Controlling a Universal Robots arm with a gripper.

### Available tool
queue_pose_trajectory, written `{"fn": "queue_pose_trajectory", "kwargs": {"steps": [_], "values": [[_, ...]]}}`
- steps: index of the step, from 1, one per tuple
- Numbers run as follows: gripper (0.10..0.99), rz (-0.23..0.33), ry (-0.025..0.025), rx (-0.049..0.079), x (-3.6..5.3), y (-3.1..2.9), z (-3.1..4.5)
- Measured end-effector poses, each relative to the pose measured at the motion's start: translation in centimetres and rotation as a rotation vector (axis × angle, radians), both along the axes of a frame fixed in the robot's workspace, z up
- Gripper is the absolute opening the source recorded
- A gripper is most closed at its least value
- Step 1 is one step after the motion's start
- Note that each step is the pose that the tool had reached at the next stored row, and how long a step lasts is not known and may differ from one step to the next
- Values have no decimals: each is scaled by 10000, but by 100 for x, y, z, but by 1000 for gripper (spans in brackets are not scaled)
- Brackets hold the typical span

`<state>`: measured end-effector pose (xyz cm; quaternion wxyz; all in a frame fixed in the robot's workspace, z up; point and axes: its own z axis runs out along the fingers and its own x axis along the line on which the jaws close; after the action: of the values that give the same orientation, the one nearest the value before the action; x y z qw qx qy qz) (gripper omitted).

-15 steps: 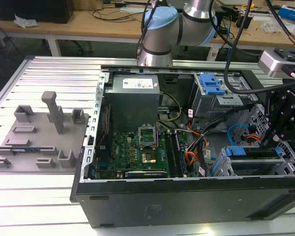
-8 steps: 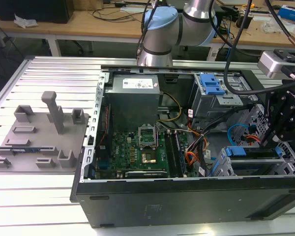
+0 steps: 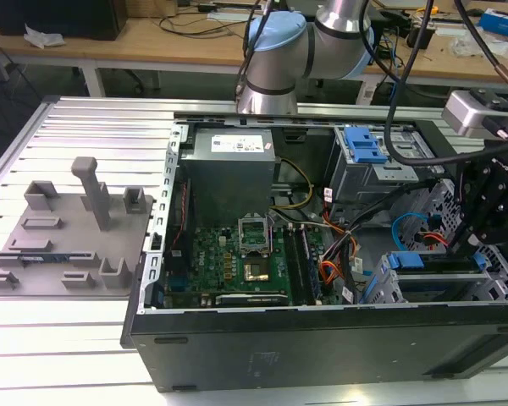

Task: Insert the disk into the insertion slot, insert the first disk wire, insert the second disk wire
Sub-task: 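Insert the first disk wire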

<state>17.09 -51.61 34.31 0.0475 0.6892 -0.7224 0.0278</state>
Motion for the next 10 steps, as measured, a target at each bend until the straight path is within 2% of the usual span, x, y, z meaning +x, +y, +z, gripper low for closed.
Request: {"fn": "queue_pose_trajectory", "kwargs": {"steps": [5,7,10], "values": [[165,17,0,-7,4,0,-38],[165,38,1,27,6,1,-58],[165,54,3,-1,7,0,-54]]}}
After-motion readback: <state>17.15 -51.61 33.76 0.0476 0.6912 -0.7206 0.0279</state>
